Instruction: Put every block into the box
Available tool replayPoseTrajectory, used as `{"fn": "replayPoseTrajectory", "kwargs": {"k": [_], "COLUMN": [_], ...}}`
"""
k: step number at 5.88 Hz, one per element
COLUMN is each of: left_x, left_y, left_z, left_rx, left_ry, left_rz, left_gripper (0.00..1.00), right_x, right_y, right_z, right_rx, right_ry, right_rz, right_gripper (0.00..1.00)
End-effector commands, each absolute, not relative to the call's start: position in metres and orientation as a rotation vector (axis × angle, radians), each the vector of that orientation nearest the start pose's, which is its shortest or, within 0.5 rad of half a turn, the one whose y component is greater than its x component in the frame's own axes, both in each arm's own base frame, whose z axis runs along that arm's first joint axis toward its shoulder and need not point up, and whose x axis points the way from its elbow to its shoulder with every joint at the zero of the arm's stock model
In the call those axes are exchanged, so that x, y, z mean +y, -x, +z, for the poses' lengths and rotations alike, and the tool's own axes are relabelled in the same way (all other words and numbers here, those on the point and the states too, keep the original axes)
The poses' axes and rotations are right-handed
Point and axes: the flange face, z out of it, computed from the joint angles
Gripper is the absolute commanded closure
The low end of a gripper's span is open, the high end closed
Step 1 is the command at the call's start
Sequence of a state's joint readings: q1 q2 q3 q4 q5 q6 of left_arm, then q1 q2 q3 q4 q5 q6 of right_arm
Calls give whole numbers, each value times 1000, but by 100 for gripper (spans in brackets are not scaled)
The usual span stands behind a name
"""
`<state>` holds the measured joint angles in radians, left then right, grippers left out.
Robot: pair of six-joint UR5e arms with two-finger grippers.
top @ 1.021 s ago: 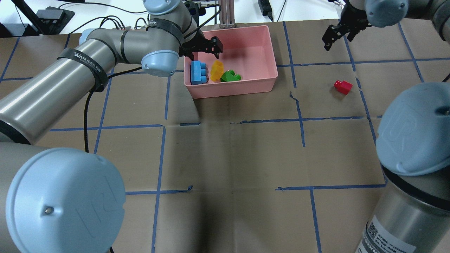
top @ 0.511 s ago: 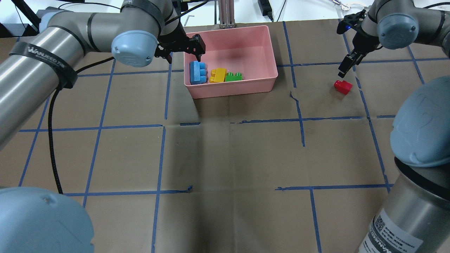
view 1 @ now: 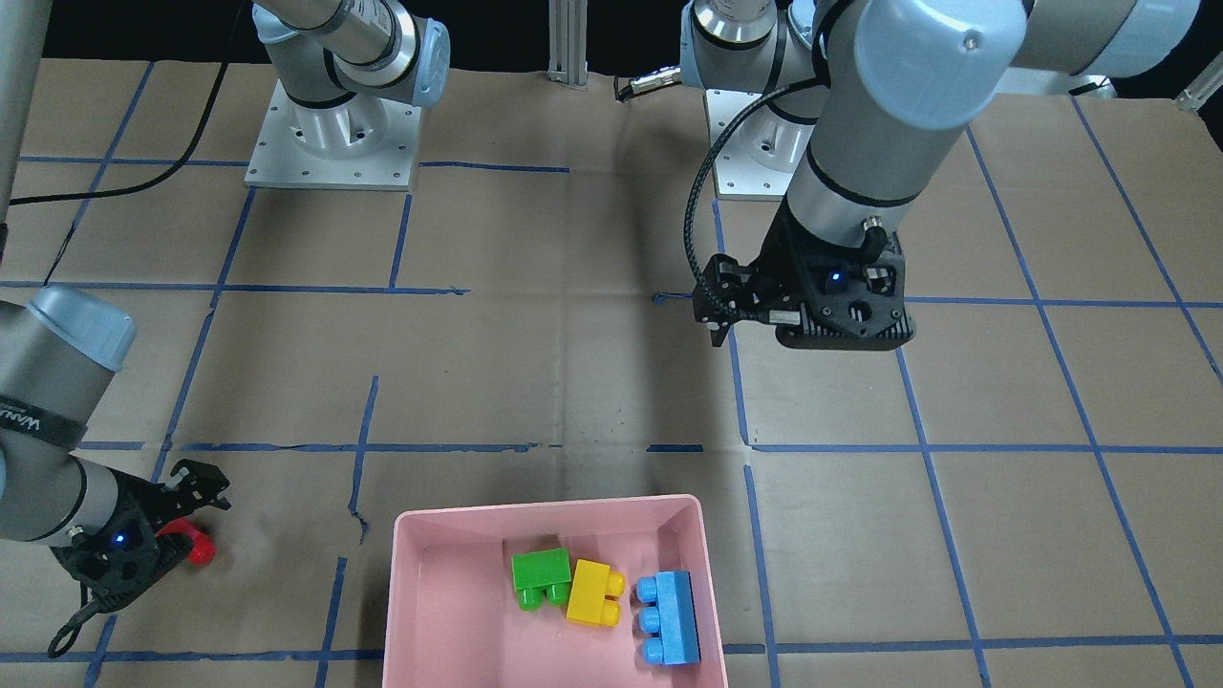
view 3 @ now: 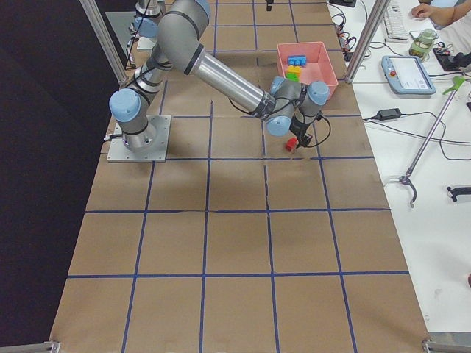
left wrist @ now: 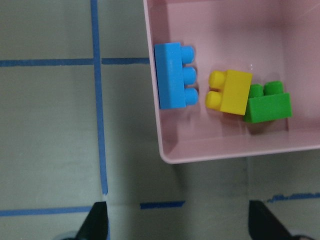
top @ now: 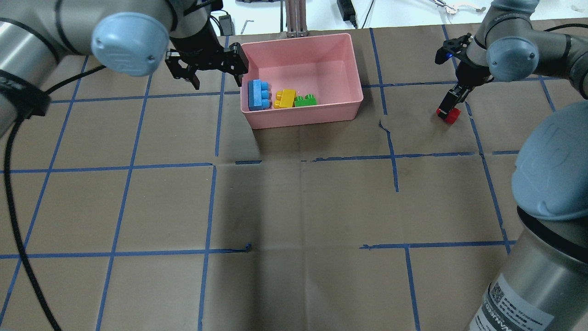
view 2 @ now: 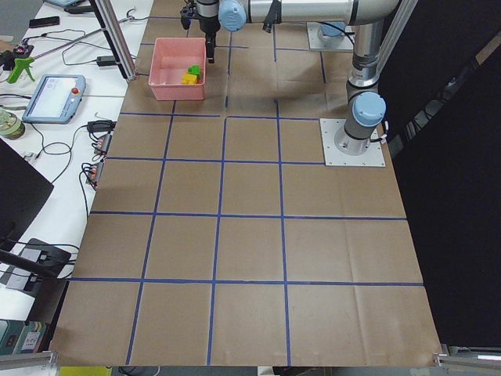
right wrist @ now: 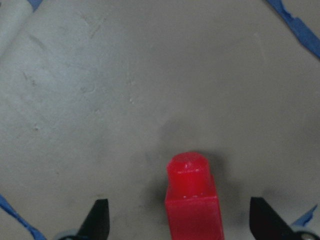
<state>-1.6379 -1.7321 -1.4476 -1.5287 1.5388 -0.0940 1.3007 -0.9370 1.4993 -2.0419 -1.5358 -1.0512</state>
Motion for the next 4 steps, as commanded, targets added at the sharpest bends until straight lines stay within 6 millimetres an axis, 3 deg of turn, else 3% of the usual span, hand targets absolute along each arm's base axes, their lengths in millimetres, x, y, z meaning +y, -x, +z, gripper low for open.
{"fn": "replayPoseTrajectory", "kwargs": {"k": [1,2,3,4], "left_x": [-507,-496,-492,-490], "left_y": [147,142,137,137], "left_z": [492,498,499,501], "left_rx": [3171,3165,3164,3164], "left_ry": [112,128,143,143], "left_rz": [-7,-32,-27,-27], "left_gripper": [0,0,0,0], "right_x": [-684,-686,-687,-689], "right_y": [49,53,53,51], "right_z": [184,188,191,207], "right_rx": [2867,2899,2901,2920], "right_ry": [1190,1201,1205,1204], "right_rz": [27,57,46,16], "right_gripper": [59,78,86,87]}}
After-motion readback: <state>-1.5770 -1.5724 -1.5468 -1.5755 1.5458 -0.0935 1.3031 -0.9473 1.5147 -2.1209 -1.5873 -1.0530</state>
